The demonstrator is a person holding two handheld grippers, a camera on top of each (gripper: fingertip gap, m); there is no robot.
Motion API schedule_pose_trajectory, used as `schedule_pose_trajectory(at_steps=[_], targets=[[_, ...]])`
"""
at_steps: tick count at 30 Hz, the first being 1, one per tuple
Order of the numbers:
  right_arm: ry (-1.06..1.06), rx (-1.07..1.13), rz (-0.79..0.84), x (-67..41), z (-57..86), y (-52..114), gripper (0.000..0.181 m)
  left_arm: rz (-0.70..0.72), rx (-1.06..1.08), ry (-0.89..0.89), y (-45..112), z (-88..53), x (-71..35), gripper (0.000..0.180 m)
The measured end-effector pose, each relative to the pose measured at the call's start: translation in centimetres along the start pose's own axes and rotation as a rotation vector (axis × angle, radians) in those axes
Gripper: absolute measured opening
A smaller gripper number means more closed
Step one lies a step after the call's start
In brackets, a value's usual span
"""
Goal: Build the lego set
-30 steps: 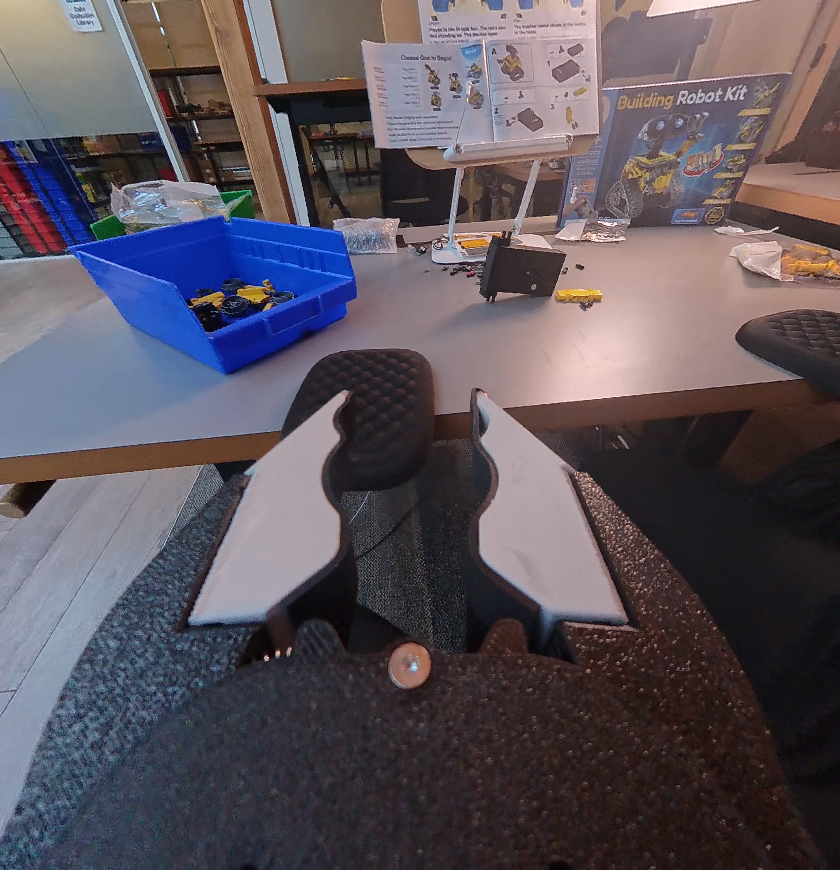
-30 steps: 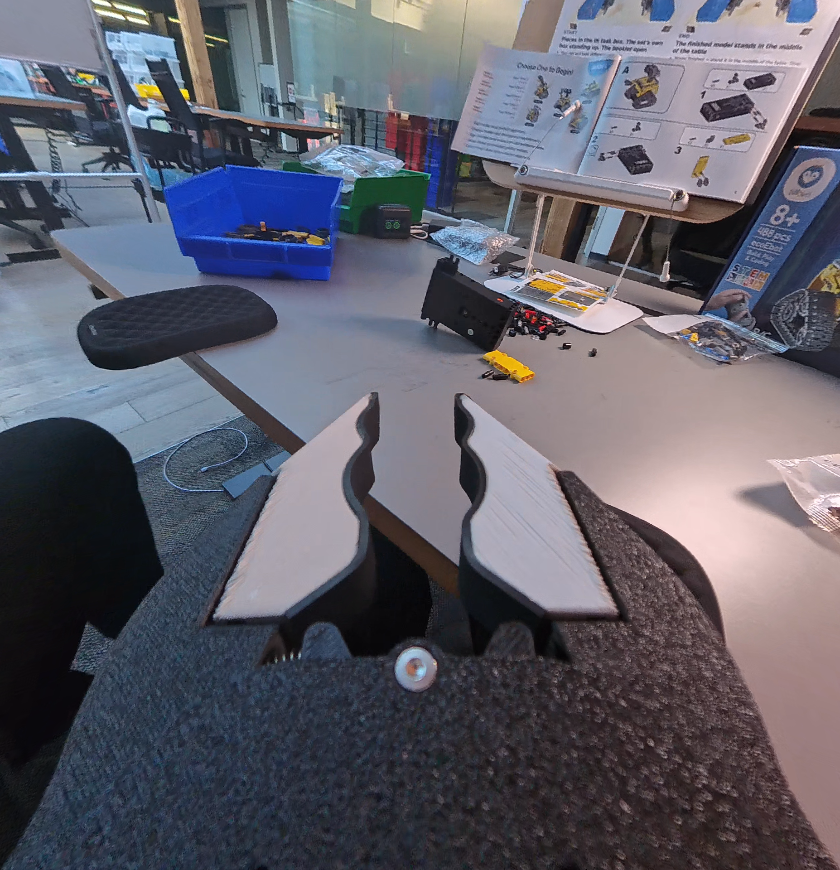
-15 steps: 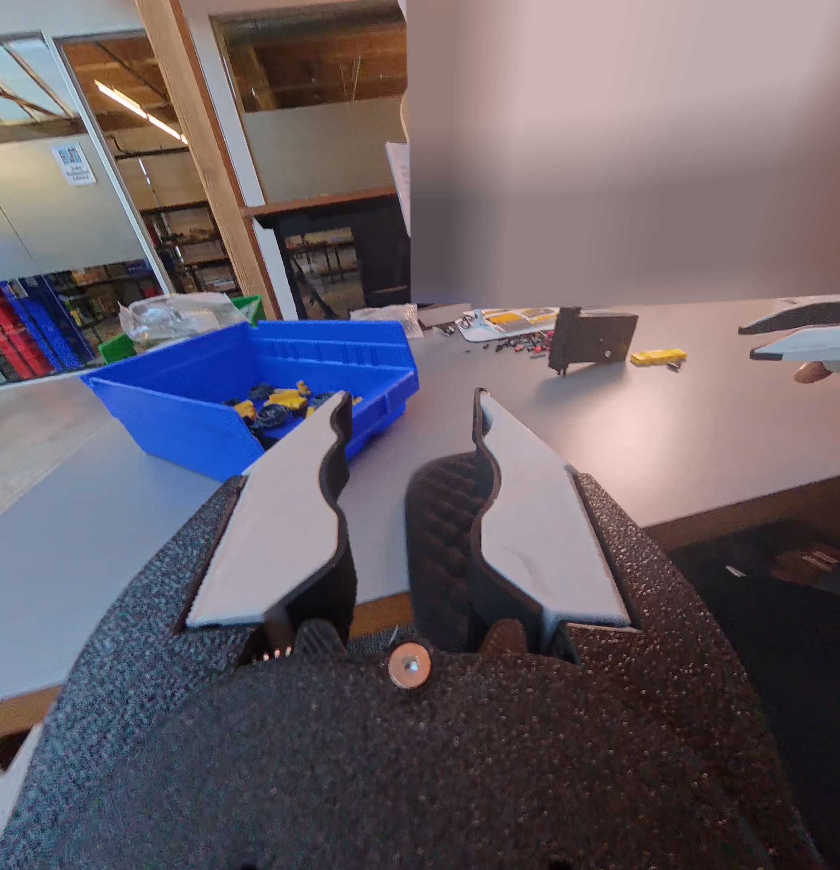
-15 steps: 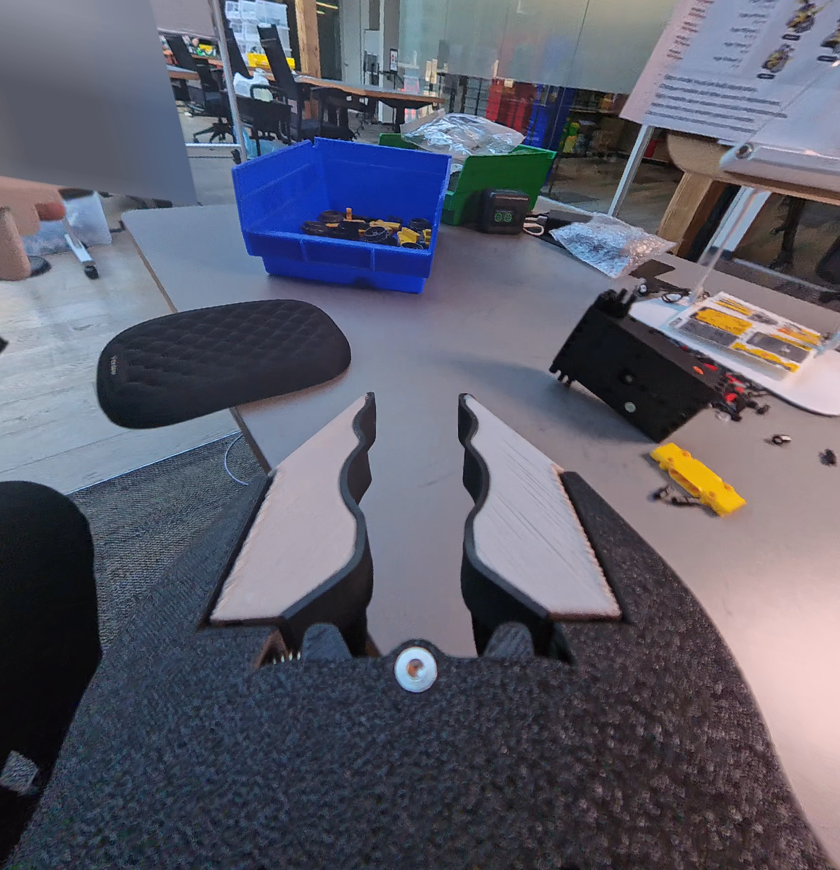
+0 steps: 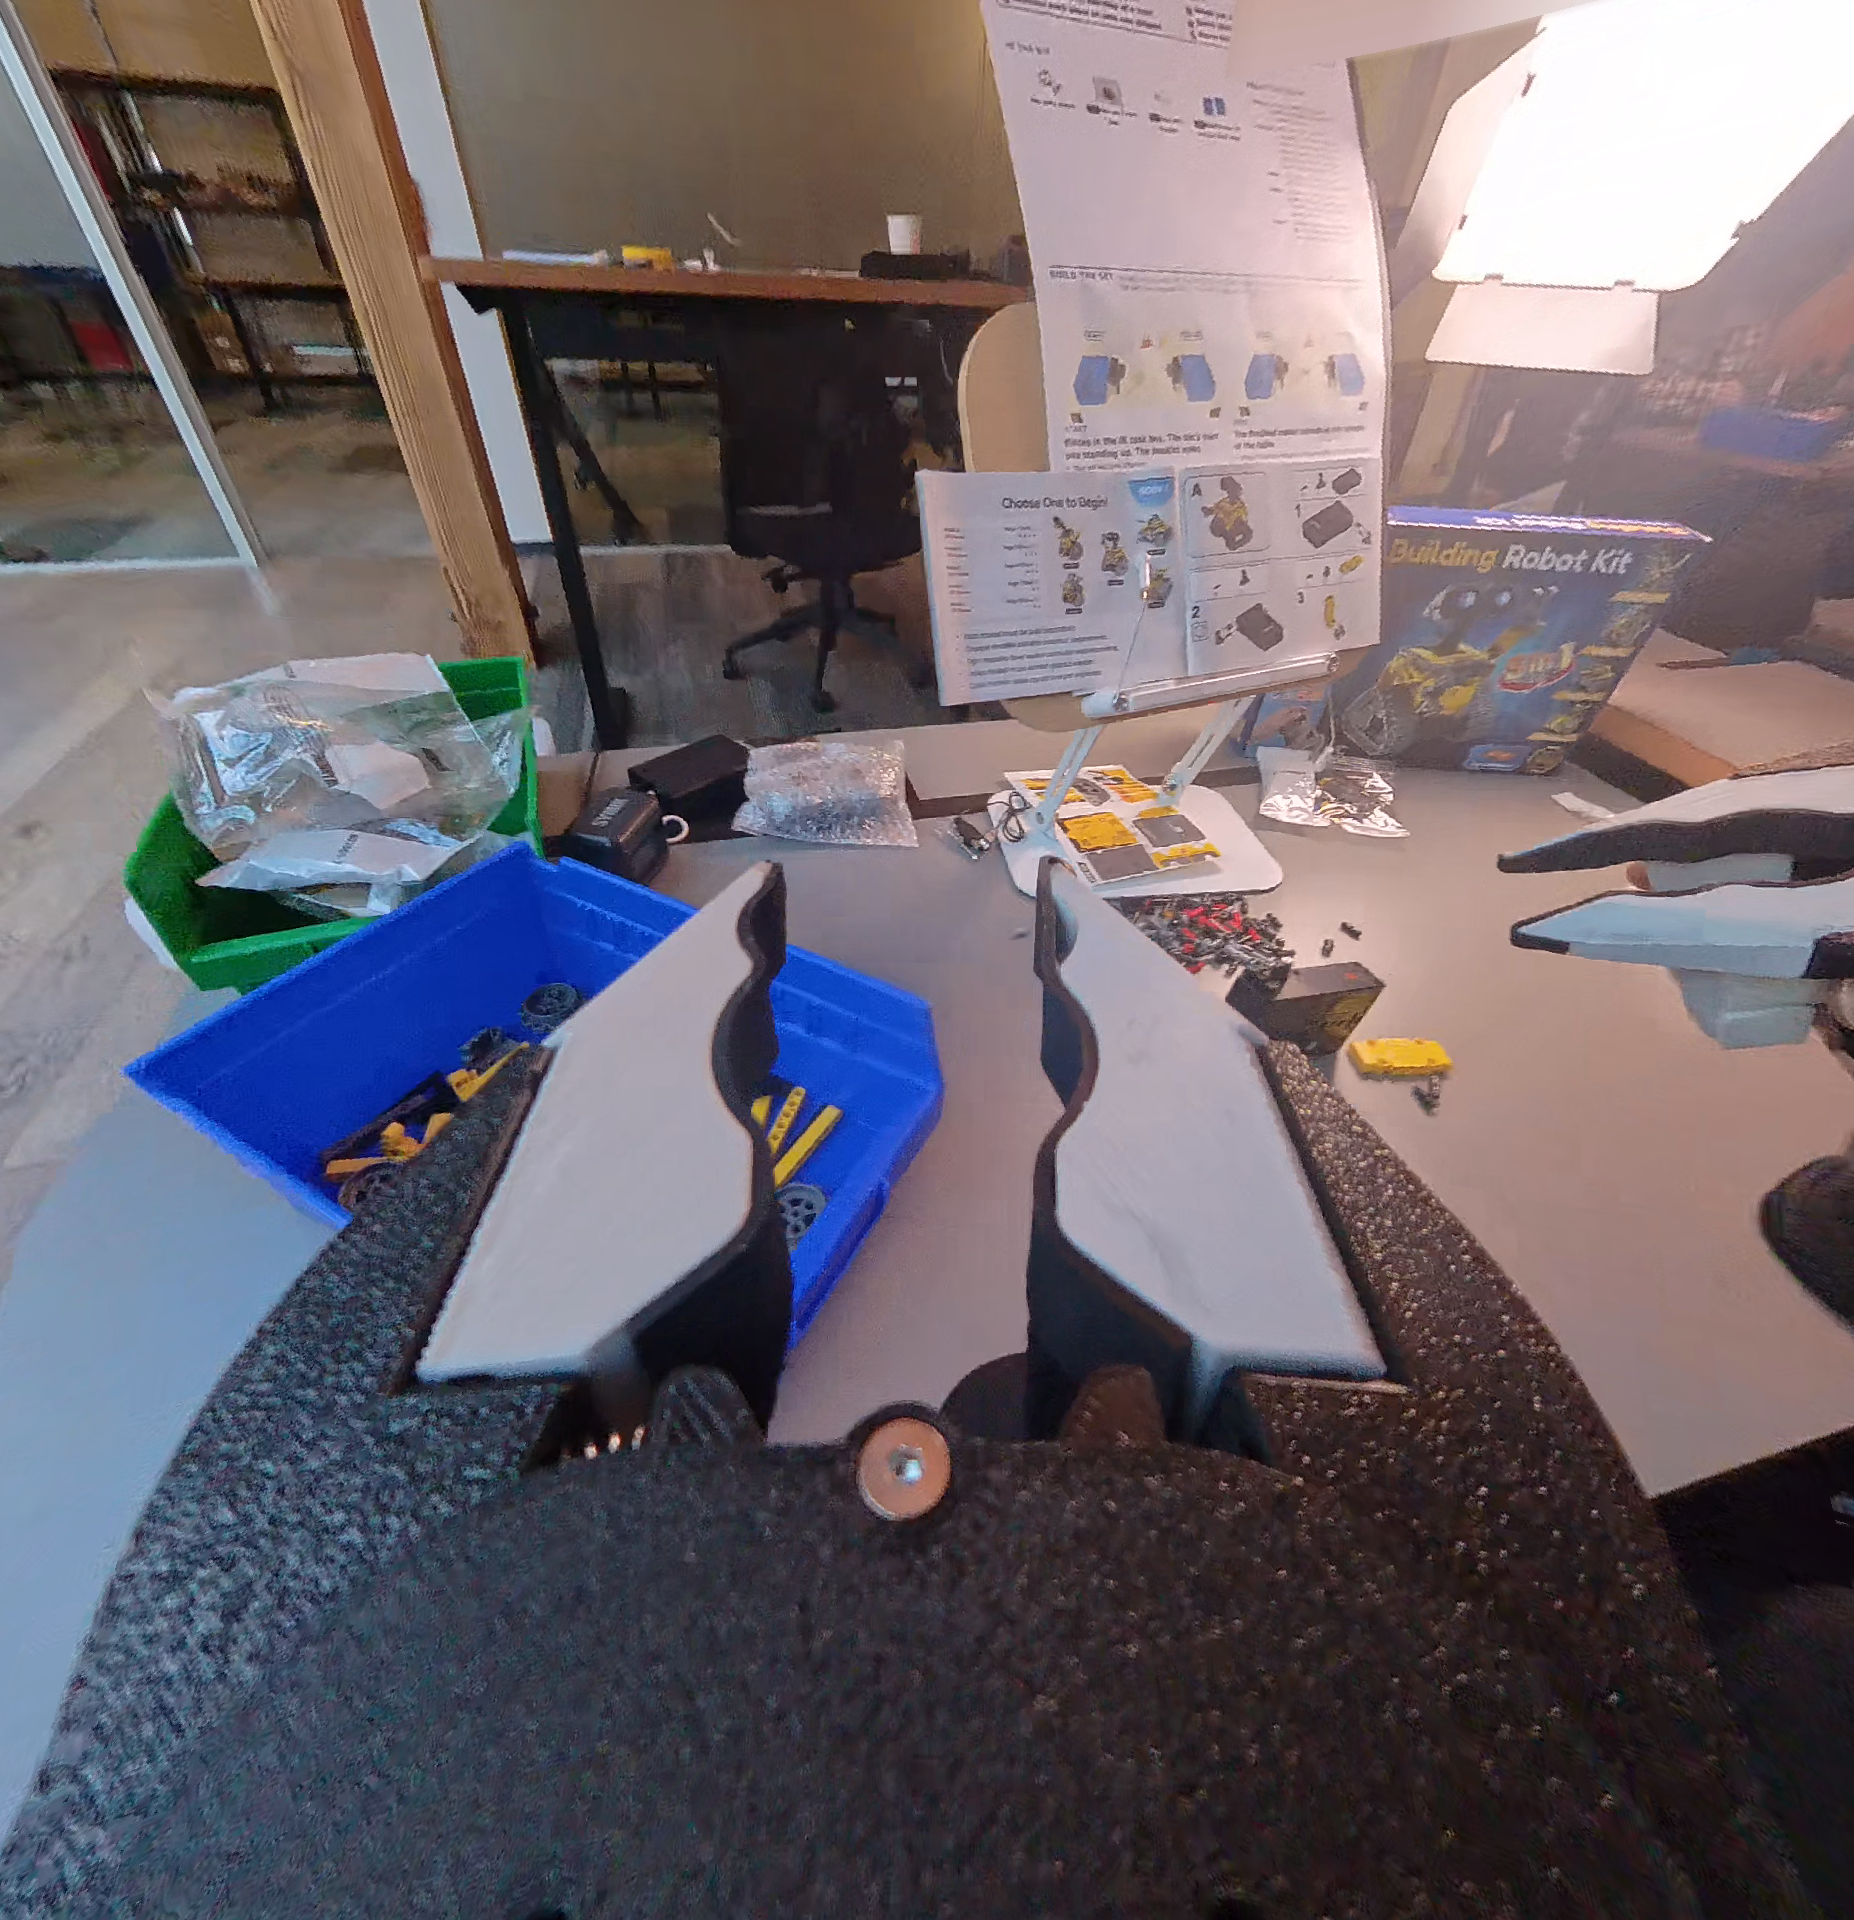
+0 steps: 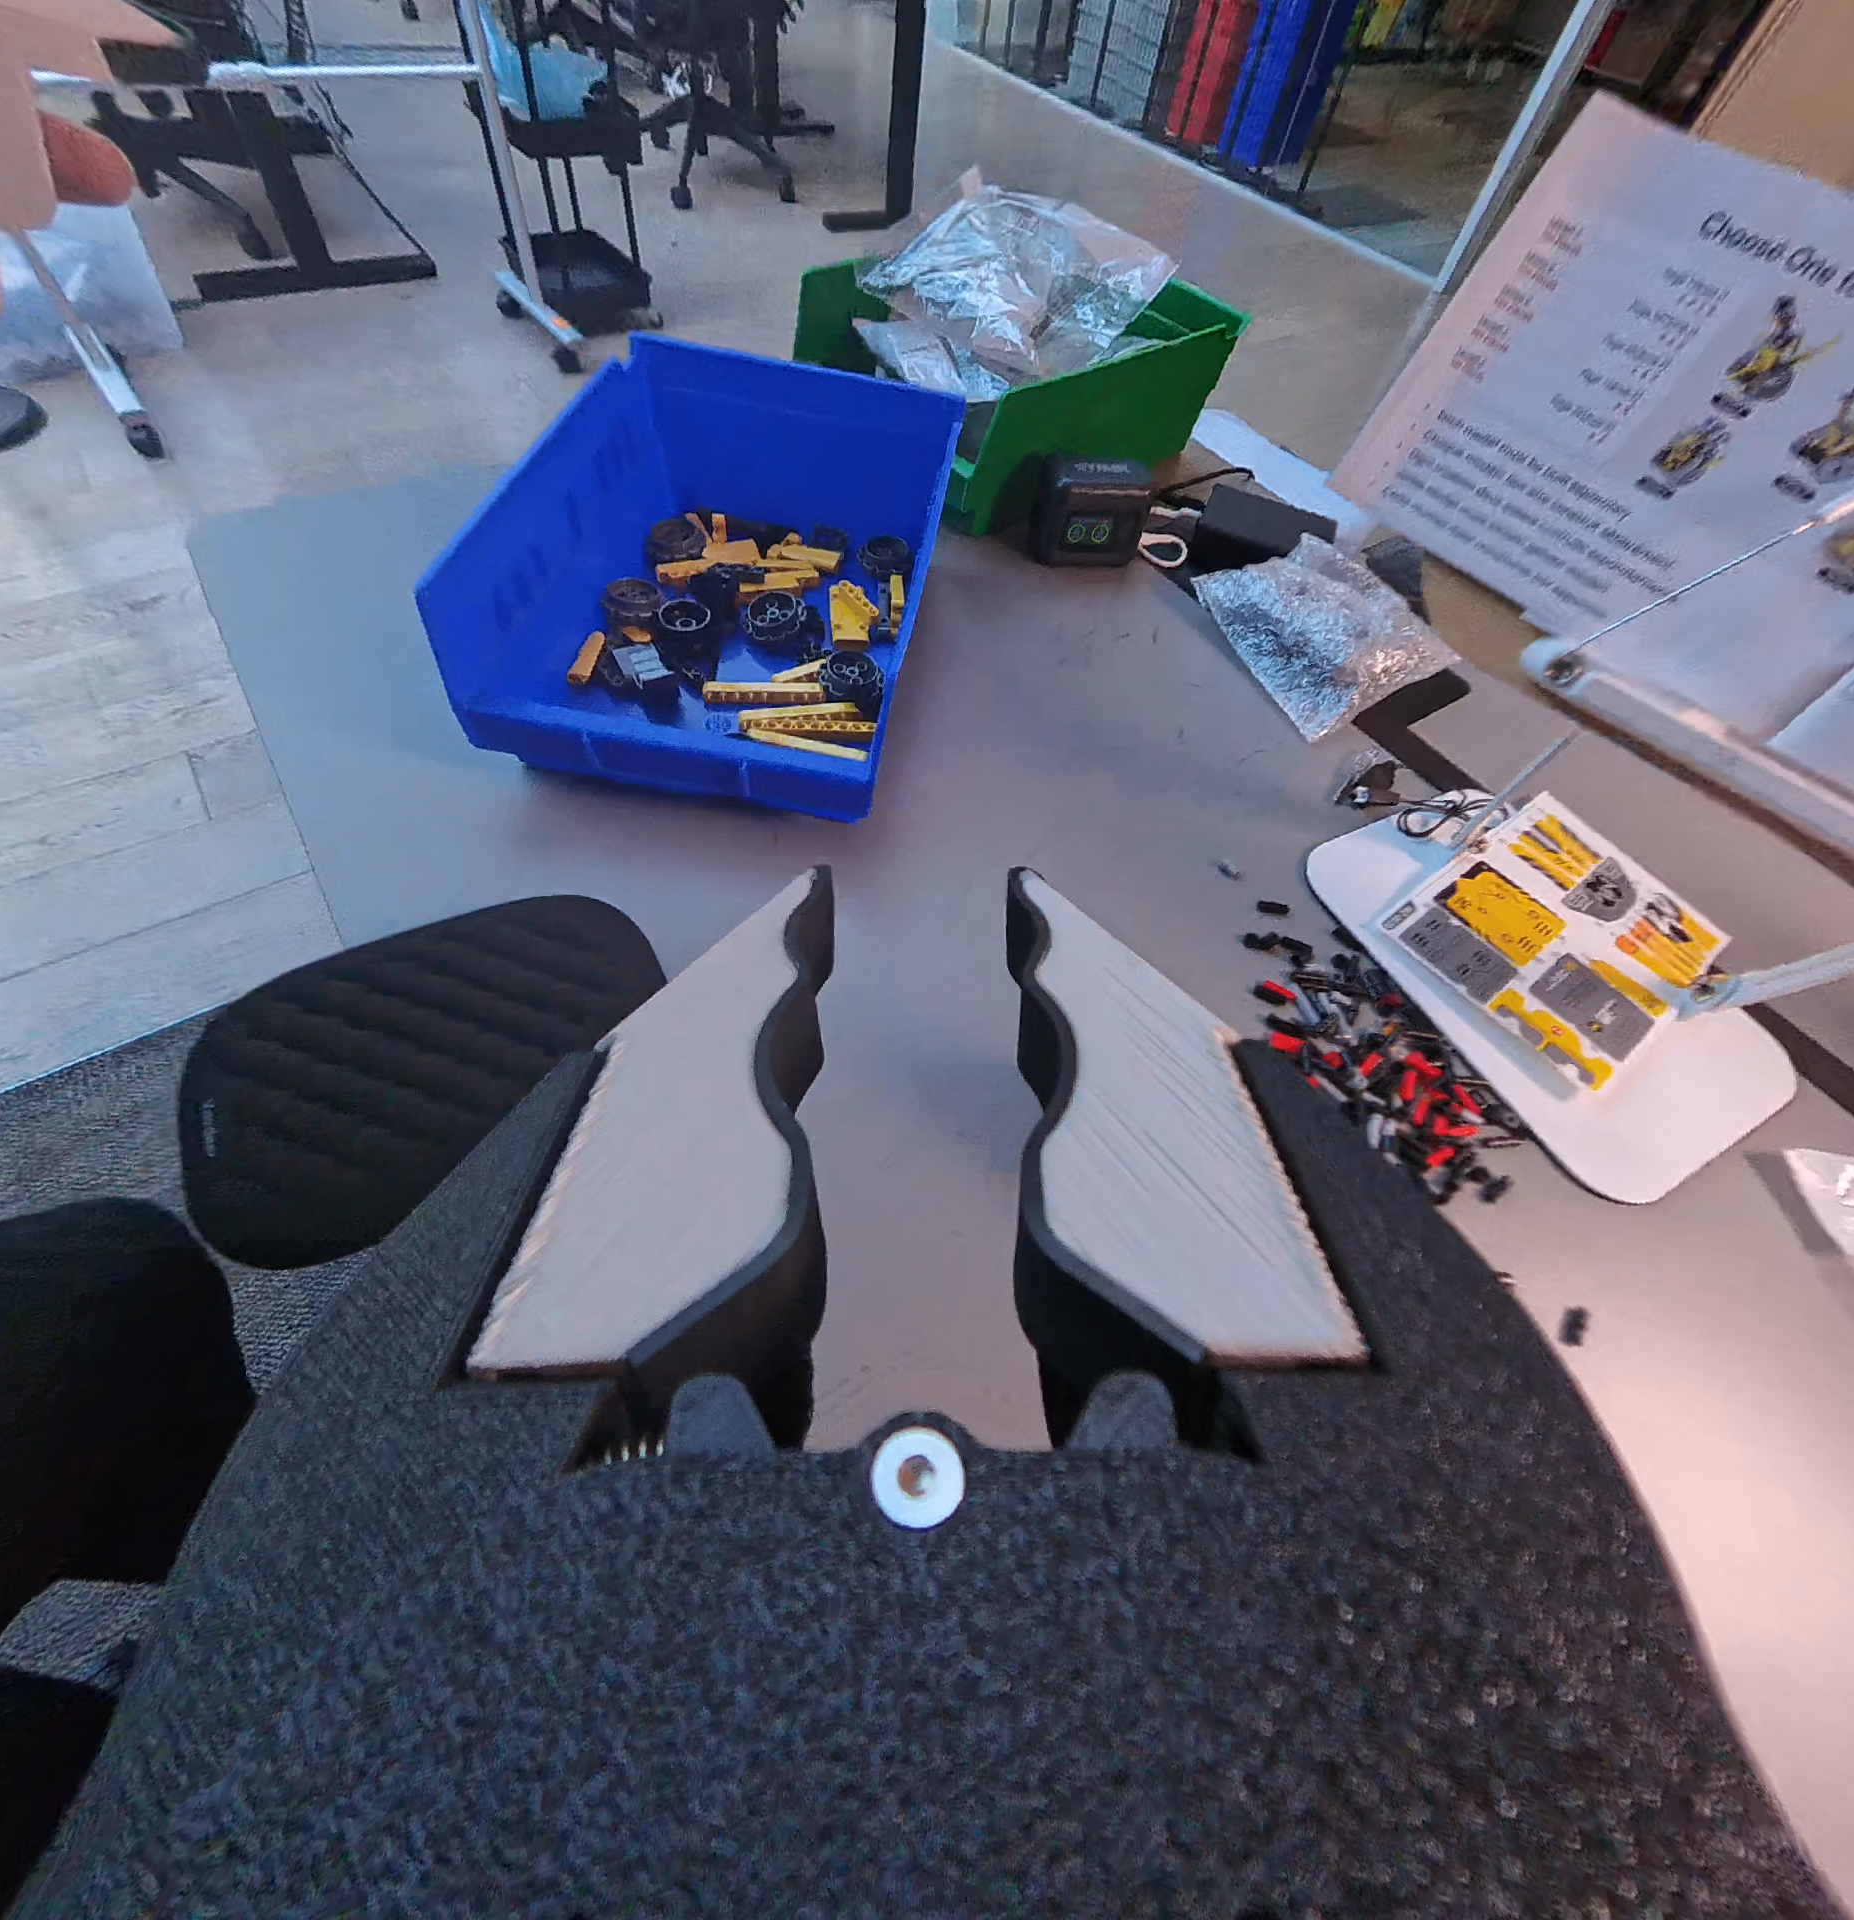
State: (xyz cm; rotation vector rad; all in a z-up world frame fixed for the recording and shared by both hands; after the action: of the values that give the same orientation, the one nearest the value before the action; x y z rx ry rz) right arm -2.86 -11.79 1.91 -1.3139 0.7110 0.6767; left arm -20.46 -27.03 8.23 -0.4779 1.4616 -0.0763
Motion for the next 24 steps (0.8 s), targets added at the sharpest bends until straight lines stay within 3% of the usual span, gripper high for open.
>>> schedule_pose_trajectory(at_steps=[5,9,14,20,24], targets=[[0.106,-0.024,-0.032,-3.9,3.9,-4.6,0.035,-0.082,0.004,-0.070,-2.4,2.8,-7.0,0.050],[0.255,-0.047,0.012,-7.4,7.1,-4.7,0.035,-0.055,-0.074,-0.106,-4.3,1.6,-10.0,0.051],[0.140,0.004,0.078,-16.0,7.2,-3.8,0.035,-0.002,-0.131,-0.135,-7.1,-3.3,-11.4,0.052],[0.133,-0.001,0.101,-25.3,-1.9,0.5,0.036,0.072,-0.139,-0.207,-15.2,-14.5,-8.7,0.054],[0.221,-0.064,0.074,-30.0,-13.8,6.0,0.036,0.033,-0.213,-0.166,-24.2,-24.2,-4.1,0.054]])
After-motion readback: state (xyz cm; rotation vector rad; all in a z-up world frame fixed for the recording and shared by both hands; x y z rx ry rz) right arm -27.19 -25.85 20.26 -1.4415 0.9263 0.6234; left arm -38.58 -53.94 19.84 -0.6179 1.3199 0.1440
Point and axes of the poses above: each gripper's, where its closed fingertips meet, y out along the fingers, x out of its underside, z = x × y across the jaws, the point moved 2 cm from there along -y, back along the fingers, and after that the axes turned 14 degrees about -z, right-handed, at the moved point
